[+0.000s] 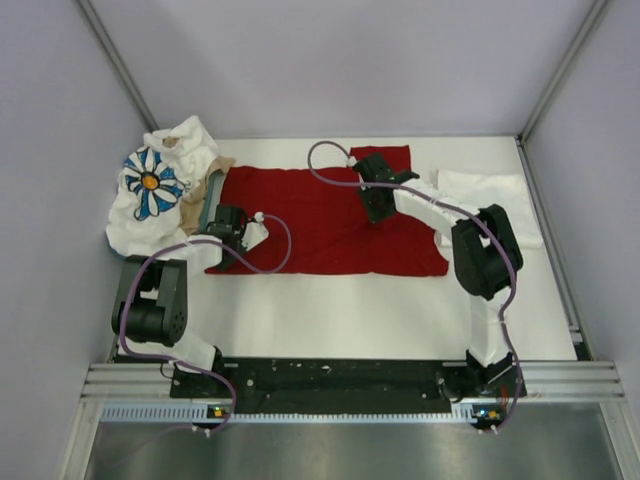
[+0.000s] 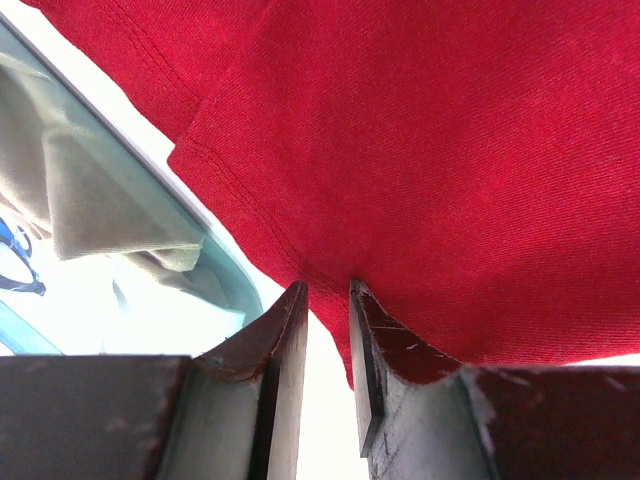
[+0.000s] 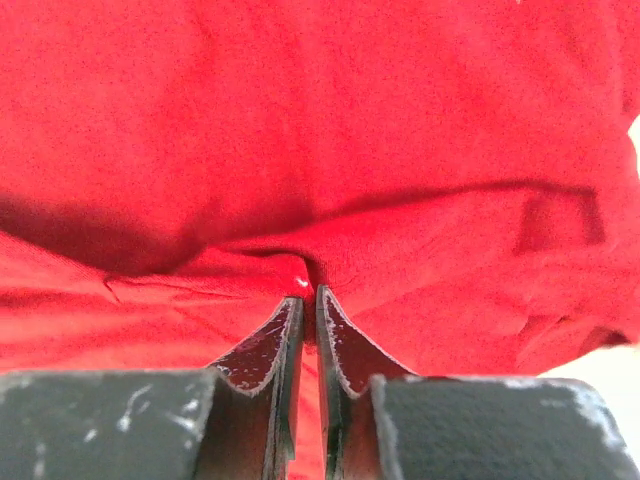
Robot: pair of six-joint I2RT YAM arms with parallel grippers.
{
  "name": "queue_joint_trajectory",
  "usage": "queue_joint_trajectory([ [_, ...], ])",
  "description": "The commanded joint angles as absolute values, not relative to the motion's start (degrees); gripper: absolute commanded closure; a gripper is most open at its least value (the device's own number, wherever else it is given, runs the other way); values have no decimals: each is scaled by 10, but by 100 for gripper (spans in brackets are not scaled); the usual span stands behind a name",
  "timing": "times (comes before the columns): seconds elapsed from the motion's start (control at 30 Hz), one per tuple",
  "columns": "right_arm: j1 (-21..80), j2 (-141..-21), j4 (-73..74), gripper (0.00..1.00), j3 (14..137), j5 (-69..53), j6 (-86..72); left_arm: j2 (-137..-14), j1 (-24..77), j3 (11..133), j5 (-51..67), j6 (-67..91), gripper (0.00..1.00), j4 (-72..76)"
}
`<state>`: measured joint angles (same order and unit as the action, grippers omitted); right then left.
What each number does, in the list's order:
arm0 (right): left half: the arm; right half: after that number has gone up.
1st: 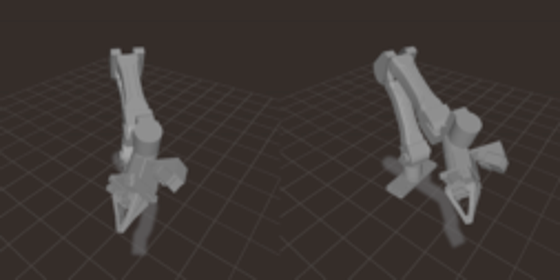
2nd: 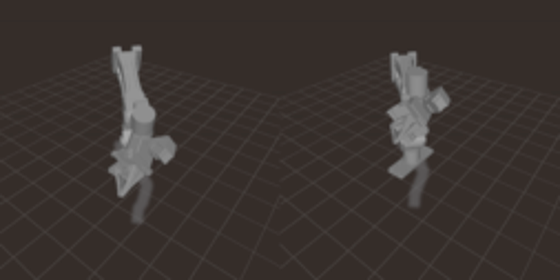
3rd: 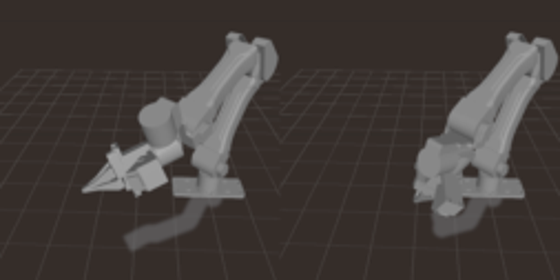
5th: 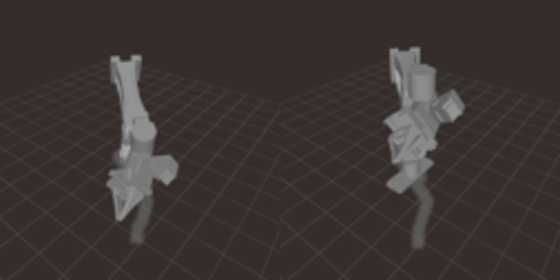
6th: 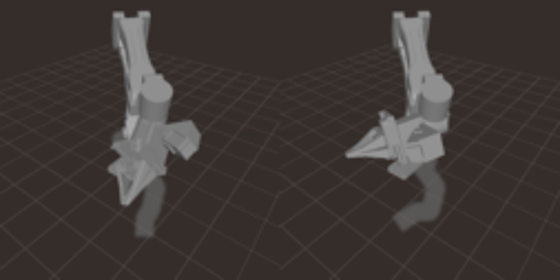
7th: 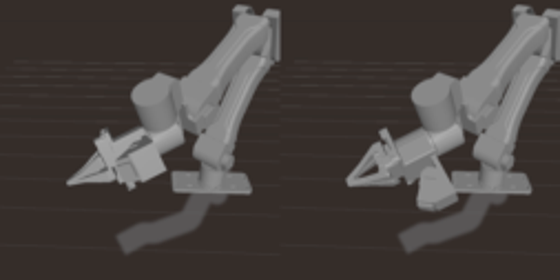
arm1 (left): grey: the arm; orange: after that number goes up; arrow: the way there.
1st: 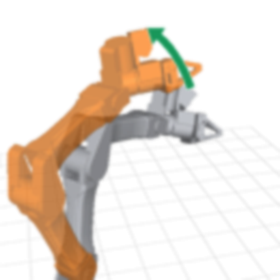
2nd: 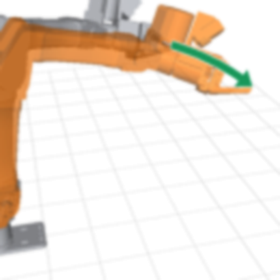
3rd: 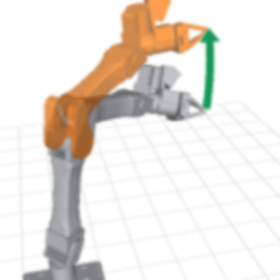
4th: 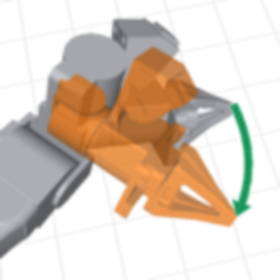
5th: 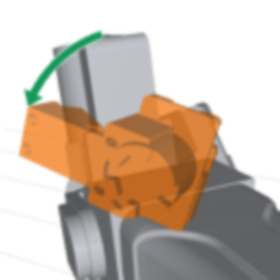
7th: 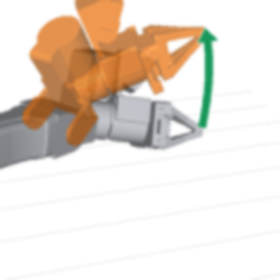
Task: Fold and stack the t-shirts
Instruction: Fold the flattened tshirt in 1/3 of the way
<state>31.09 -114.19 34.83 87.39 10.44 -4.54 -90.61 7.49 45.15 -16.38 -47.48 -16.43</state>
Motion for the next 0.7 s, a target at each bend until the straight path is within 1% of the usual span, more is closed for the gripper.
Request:
queue_joint_trajectory([
  [0.0, 318, -1185, 344, 92, 961, 118, -4, -912, 71, 453, -150, -469, 71, -158],
  [0.13, 330, -1233, 338, 89, 1019, 148, 55, -911, 71, 450, -152, -470, 71, -161],
  [0.37, 340, -1307, 279, 65, 1125, 214, 85, -906, 71, 452, -155, -471, 71, -167],
  [0.5, 340, -1314, 267, 58, 1185, 234, 62, -896, 69, 455, -156, -476, 71, -174],
  [0.57, 341, -1304, 267, 49, 1202, 239, 51, -889, 69, 460, -154, -479, 70, -182],
  [0.63, 340, -1281, 279, 36, 1207, 241, 36, -878, 66, 463, -154, -484, 68, -190],
  [0.67, 339, -1265, 293, 34, 1196, 245, 20, -868, 64, 464, -154, -489, 68, -193],
])
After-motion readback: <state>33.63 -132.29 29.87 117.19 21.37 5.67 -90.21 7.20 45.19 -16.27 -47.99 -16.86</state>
